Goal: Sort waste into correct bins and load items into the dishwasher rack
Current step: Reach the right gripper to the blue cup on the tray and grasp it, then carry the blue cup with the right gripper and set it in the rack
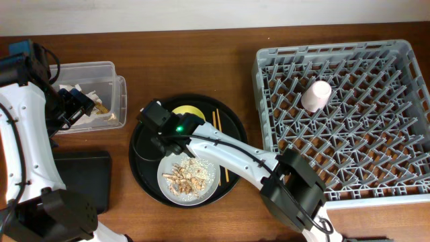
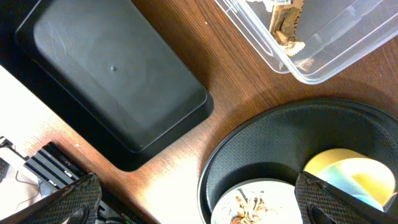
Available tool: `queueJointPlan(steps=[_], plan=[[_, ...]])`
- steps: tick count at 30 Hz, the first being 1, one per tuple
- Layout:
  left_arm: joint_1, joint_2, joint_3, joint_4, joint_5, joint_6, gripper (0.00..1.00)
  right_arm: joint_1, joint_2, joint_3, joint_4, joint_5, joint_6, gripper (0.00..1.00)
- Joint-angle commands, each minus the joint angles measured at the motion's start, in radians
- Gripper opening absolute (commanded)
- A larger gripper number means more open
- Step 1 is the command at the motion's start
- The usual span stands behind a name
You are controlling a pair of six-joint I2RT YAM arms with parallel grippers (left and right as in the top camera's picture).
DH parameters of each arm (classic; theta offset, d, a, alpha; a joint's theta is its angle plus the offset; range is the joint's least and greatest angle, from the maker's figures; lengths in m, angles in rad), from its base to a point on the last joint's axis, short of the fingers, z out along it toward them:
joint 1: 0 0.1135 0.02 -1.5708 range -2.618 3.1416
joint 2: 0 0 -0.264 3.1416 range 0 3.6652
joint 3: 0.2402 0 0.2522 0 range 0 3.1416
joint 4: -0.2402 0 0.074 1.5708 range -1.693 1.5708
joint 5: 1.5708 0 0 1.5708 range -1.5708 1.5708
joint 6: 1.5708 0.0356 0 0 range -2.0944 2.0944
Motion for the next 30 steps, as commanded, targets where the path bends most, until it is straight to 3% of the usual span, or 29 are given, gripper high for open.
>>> queueJointPlan(steps=[1,4,9,14,18,24,28,30], plan=[[0.003,-0.010,0.011,-0.001,-0.001,-0.009,0.99,-0.010,-0.051,0.135,-0.085,0.061,0.024,0.04],[0.003,-0.010,0.011,-0.001,-0.001,-0.009,0.99,-0.058,-0.087,0.292,-0.257,0.158,0.091,0.04],[0.003,-0.010,0.011,-0.001,-0.001,-0.009,0.99,-0.219,-0.142,0.518,-0.511,0.158,0.140,0.04],[0.003,-0.010,0.011,-0.001,-0.001,-0.009,0.99,-0.525,-0.194,0.614,-0.720,0.039,0.148,0.04],[0.003,-0.010,0.011,-0.001,-0.001,-0.009,0.99,-0.820,-0.191,0.601,-0.795,-0.203,0.130,0.04],[0.003,-0.010,0.011,-0.001,-0.001,-0.009,0.99,-1.225,-0.156,0.495,-0.774,-0.781,-0.134,0.04],[0.003,-0.010,0.011,-0.001,-0.001,-0.009,0.99,-1.396,-0.138,0.324,-0.664,-1.130,-0.243,0.04],[0.003,-0.010,0.011,-0.001,-0.001,-0.009,0.99,-1.474,-0.137,0.175,-0.527,-1.362,-0.263,0.04]])
